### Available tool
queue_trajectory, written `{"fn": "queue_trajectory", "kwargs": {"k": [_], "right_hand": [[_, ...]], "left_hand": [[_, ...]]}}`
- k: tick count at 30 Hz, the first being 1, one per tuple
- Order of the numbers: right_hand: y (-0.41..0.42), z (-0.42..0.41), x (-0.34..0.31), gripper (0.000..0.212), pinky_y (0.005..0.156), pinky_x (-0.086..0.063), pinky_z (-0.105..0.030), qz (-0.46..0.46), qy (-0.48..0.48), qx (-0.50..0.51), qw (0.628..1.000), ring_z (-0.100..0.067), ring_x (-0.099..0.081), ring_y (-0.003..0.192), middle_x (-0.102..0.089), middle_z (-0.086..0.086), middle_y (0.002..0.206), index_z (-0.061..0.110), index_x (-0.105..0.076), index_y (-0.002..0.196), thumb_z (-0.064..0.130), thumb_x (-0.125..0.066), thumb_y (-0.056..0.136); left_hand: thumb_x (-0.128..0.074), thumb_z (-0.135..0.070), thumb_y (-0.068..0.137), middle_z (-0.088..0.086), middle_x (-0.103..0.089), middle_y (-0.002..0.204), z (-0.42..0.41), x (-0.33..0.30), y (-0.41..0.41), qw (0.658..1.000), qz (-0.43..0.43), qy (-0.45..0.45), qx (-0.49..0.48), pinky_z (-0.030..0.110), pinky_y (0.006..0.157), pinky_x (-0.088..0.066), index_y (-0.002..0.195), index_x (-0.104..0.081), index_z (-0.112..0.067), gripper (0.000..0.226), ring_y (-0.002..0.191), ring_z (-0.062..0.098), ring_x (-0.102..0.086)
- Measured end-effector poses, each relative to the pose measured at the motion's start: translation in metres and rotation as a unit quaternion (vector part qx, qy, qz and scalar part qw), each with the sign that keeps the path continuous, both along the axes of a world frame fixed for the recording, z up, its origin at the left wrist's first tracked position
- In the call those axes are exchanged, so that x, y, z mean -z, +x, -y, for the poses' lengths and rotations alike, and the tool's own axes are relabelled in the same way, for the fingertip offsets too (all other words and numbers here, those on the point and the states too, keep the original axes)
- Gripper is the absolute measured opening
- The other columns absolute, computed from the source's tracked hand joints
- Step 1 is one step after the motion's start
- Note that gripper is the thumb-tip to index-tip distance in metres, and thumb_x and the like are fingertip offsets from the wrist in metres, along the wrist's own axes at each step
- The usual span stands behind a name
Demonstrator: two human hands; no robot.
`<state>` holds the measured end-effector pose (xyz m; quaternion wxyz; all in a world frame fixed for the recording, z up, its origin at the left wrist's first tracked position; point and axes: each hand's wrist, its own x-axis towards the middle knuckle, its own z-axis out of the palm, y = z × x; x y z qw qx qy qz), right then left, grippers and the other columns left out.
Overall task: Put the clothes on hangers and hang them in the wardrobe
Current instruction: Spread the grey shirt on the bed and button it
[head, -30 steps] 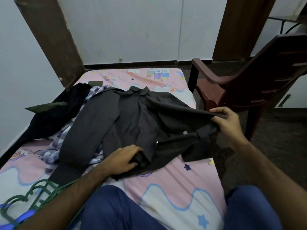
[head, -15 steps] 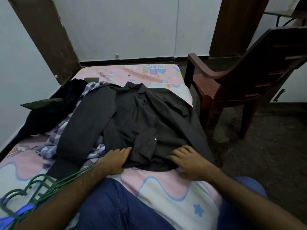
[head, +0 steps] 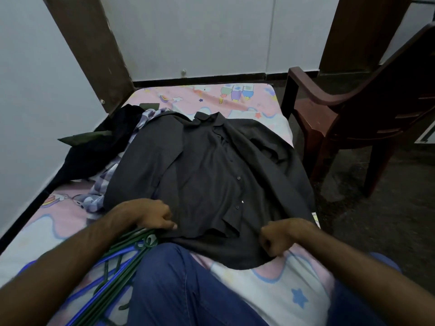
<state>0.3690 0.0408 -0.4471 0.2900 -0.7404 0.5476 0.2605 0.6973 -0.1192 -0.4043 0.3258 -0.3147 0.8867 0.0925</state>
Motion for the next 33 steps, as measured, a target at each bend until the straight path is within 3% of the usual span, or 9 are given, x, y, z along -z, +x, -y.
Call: {"fn": "queue_trajectory", "kwargs": {"k": [4,9,11,14,18,22,25,29,33], "right_hand": [[0.023,0.005,0.002,0.018,0.076,-0.051,-0.036,0.062,-0.172,0.083,0.98,-0.035,-0.066,0.102,-0.068,-0.011,0.11,0.013,-0.063,0.093,0.027,-0.052,0.089],[0.052,0.022,-0.006,0.029,0.082,-0.047,-0.036,-0.016,-0.22,0.137,0.966,-0.035,-0.065,0.111,-0.064,-0.011,0.124,0.011,-0.062,0.112,0.025,-0.049,0.09],[0.056,0.028,-0.007,0.033,0.087,-0.049,-0.037,-0.019,-0.22,0.112,0.969,-0.035,-0.064,0.114,-0.063,-0.012,0.126,0.008,-0.062,0.117,0.023,-0.049,0.09],[0.056,0.032,0.007,0.023,0.085,-0.049,-0.041,0.129,-0.259,0.077,0.954,-0.034,-0.06,0.108,-0.055,-0.009,0.119,0.013,-0.058,0.111,0.02,-0.051,0.09],[0.054,0.027,0.033,0.077,0.086,-0.05,-0.042,0.145,-0.229,0.099,0.957,-0.033,-0.06,0.111,-0.04,-0.006,0.138,0.029,-0.015,0.157,0.037,-0.058,0.094],[0.047,0.02,0.049,0.093,0.093,-0.051,-0.044,0.091,-0.244,0.123,0.958,-0.039,-0.062,0.114,-0.043,-0.01,0.143,0.05,0.016,0.155,0.05,-0.056,0.097],[0.048,0.027,0.049,0.094,0.098,-0.05,-0.045,0.089,-0.25,0.122,0.956,-0.039,-0.059,0.121,-0.047,-0.011,0.148,0.058,0.017,0.151,0.046,-0.058,0.095],[0.05,0.051,0.035,0.108,0.093,-0.05,-0.042,0.028,-0.241,0.047,0.969,-0.033,-0.061,0.121,-0.058,-0.009,0.139,0.056,0.013,0.153,0.038,-0.071,0.089],[0.07,0.069,0.017,0.072,0.085,-0.049,-0.04,0.022,-0.305,0.073,0.949,-0.035,-0.065,0.11,-0.064,-0.01,0.128,0.045,-0.015,0.157,0.024,-0.049,0.097]], "left_hand": [[-0.047,-0.051,0.097,-0.004,-0.055,0.114,0.0,0.025,-0.017,0.972,-0.126,-0.181,0.088,0.033,0.074,-0.035,0.104,-0.055,-0.025,0.028,0.105,0.019,-0.059],[-0.055,-0.085,0.072,0.0,-0.051,0.133,-0.004,0.051,-0.02,0.998,-0.009,-0.057,-0.005,0.04,0.091,-0.046,0.133,-0.043,-0.021,0.089,0.115,0.024,-0.058],[-0.055,-0.083,0.075,0.003,-0.053,0.133,-0.008,0.058,-0.017,0.996,-0.005,-0.084,0.034,0.041,0.089,-0.049,0.134,-0.042,-0.022,0.086,0.112,0.027,-0.06],[-0.05,-0.073,0.086,0.008,-0.059,0.127,-0.014,0.062,-0.019,0.985,-0.023,-0.146,0.092,0.042,0.085,-0.048,0.136,-0.038,-0.02,0.074,0.106,0.03,-0.063],[-0.047,-0.062,0.094,0.013,-0.066,0.118,-0.025,0.067,-0.037,0.961,-0.012,-0.216,0.174,0.039,0.076,-0.04,0.14,-0.034,-0.016,0.067,0.101,0.034,-0.066],[-0.043,-0.029,0.09,0.005,-0.073,0.089,-0.027,0.073,-0.044,0.941,-0.011,-0.244,0.235,0.033,0.064,-0.038,0.12,-0.051,-0.018,0.033,0.073,0.025,-0.071],[-0.036,-0.022,0.078,-0.003,-0.062,0.056,-0.024,0.072,-0.031,0.927,-0.032,-0.255,0.272,0.025,0.05,-0.035,0.091,-0.06,-0.025,0.027,0.04,0.017,-0.057],[-0.036,-0.017,0.078,-0.001,-0.06,0.061,-0.02,0.047,-0.008,0.901,-0.107,-0.303,0.29,0.027,0.05,-0.038,0.092,-0.062,-0.022,0.03,0.042,0.021,-0.056],[-0.038,-0.017,0.078,-0.001,-0.061,0.064,-0.018,0.018,0.031,0.897,-0.147,-0.333,0.25,0.031,0.05,-0.041,0.1,-0.062,-0.02,0.032,0.046,0.022,-0.059]]}}
